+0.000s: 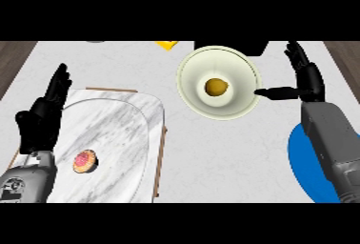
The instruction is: Pick the lemon from the plate and place it in the bowl
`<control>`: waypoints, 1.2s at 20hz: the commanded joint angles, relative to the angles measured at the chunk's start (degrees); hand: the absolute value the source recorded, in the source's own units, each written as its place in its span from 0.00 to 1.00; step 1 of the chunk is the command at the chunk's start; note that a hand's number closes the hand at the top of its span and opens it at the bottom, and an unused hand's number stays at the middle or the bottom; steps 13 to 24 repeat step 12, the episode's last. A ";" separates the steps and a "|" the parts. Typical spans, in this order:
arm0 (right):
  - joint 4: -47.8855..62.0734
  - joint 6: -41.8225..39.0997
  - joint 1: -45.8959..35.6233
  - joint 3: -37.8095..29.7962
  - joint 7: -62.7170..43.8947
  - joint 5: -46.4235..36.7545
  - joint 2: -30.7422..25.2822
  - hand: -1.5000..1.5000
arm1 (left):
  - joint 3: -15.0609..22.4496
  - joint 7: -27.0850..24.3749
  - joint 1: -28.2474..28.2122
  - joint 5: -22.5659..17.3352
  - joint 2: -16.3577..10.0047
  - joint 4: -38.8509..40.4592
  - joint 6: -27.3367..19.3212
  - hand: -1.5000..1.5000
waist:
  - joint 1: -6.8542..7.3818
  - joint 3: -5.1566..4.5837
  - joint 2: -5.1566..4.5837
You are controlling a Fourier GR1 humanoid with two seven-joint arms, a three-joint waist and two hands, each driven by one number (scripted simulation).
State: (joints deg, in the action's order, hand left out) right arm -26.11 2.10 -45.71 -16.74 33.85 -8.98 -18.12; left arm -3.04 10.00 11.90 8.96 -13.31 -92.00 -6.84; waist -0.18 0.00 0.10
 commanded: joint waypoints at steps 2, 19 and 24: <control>-8.75 -6.86 8.38 1.83 0.51 1.83 -0.49 0.00 | 0.73 -0.23 -4.22 0.28 0.79 -3.78 0.80 0.50 | -0.15 -0.02 0.19; -22.05 -13.06 19.81 2.06 0.34 5.74 -2.82 0.00 | 0.86 2.84 0.28 2.77 2.60 -2.69 0.11 0.50 | 0.24 0.01 -0.09; -22.05 -13.06 19.81 2.06 0.34 5.74 -2.82 0.00 | 0.86 2.84 0.28 2.77 2.60 -2.69 0.11 0.50 | 0.24 0.01 -0.09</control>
